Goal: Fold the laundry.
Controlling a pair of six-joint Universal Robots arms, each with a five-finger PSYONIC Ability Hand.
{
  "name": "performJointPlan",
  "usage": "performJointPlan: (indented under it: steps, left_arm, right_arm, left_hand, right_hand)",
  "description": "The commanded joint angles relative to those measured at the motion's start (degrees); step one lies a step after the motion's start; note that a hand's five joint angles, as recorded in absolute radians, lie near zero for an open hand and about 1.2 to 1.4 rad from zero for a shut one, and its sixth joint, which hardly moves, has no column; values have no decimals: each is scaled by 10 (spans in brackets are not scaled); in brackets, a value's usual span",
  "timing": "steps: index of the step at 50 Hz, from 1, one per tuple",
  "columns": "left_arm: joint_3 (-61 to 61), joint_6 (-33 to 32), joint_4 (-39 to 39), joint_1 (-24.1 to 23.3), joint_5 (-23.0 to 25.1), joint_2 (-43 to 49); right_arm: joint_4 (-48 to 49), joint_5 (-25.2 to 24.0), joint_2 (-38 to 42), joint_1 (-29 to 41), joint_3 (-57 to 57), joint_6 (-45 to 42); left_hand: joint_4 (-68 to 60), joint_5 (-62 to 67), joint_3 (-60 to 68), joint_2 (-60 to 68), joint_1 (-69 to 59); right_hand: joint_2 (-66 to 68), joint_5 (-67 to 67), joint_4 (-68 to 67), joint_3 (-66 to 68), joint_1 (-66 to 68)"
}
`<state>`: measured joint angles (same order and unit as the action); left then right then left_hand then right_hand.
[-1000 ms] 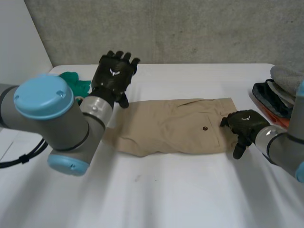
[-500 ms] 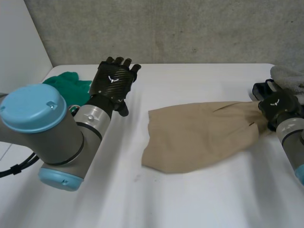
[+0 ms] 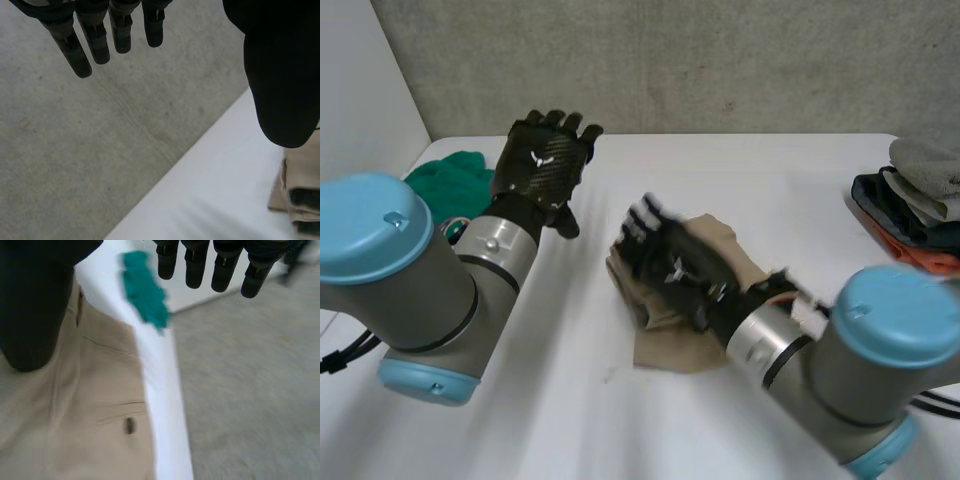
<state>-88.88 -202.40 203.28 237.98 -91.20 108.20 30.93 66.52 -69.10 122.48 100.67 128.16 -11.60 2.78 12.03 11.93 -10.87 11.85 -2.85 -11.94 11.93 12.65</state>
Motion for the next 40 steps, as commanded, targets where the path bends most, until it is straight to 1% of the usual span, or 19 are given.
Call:
performJointPlan:
  steps: [1,4,5,8,9,10,11,14,15,18,19,23,26,29,32,33,36,37,40]
  left_arm:
    - [59,52,5,-11,0,3]
    - [100,94,-2,-28,1,17]
    - [112,105,-4,-32,2,24]
    - [161,131,-44,-60,19,74]
    - [178,132,-61,-70,24,88]
    - [213,133,-101,-89,35,114]
    - [232,134,-123,-94,38,128]
    - [309,138,-207,-110,30,198]
    - [343,140,-246,-115,17,232]
    - [381,149,-292,-122,-14,270]
    - [394,156,-312,-125,-41,289]
    - [395,161,-329,-128,-99,321]
    - [387,159,-355,-131,-114,333]
    - [382,159,-386,-129,-112,336]
    - [383,159,-421,-127,-110,333]
    - [383,159,-427,-127,-109,330]
    - [387,158,-437,-128,-100,320]
    - [387,158,-437,-129,-95,314]
    - [387,159,-435,-125,-69,268]
  right_arm:
    - [-34,35,-125,-73,-22,404]
    - [-82,50,-121,-106,-48,466]
    - [-126,56,-113,-122,-68,466]
    - [-195,62,-80,-140,-107,452]
    - [-228,63,-53,-141,-137,440]
    - [-246,64,-38,-141,-153,434]
    - [-263,64,-23,-142,-169,428]
    - [-325,60,29,-146,-231,411]
    - [-353,49,53,-145,-258,407]
    - [-389,43,107,-145,-306,398]
    - [-398,38,124,-143,-318,395]
    - [-440,11,184,-143,-358,373]
    - [-476,11,228,-144,-377,332]
    - [-496,25,253,-145,-387,292]
    - [-503,57,258,-139,-391,248]
    - [-499,72,251,-138,-391,238]
    - [-478,91,231,-139,-389,237]
    - [-452,98,211,-140,-379,237]
    - [-405,103,175,-140,-352,237]
  left_hand:
    - [16,-28,-20,-19,9]
    - [16,-28,-20,-19,9]
    - [16,-28,-20,-19,9]
    - [16,-27,-20,-19,8]
    - [16,-27,-20,-19,8]
    - [14,-26,-18,-17,7]
    - [14,-26,-18,-17,7]
    - [7,-19,-11,-11,0]
    - [4,-16,-8,-7,-4]
    - [4,-16,-8,-7,-4]
    - [4,-16,-8,-7,-4]
    - [5,-17,-10,-9,-2]
    - [5,-17,-10,-9,-2]
    - [4,-16,-8,-7,-4]
    - [4,-16,-8,-7,-4]
    - [4,-16,-8,-7,-4]
    - [2,-14,-6,-5,-5]
    - [2,-14,-6,-5,-5]
    - [9,-21,-13,-12,1]
  right_hand:
    - [-18,29,19,-19,-26]
    - [-18,29,19,-19,-26]
    - [-18,29,19,-19,-26]
    - [-18,29,19,-19,-26]
    - [-18,29,19,-19,-26]
    - [-18,29,19,-19,-26]
    - [-18,29,19,-19,-26]
    - [-18,29,19,-19,-26]
    - [-18,29,19,-19,-26]
    - [-18,29,19,-19,-26]
    - [-18,29,19,-19,-26]
    - [-18,29,19,-19,-26]
    - [-18,29,19,-19,-26]
    - [-18,29,19,-19,-26]
    - [-18,29,19,-19,-26]
    - [-18,29,19,-19,-26]
    - [-18,29,19,-19,-26]
    - [-18,29,19,-19,-26]
    - [-18,29,19,-19,-26]
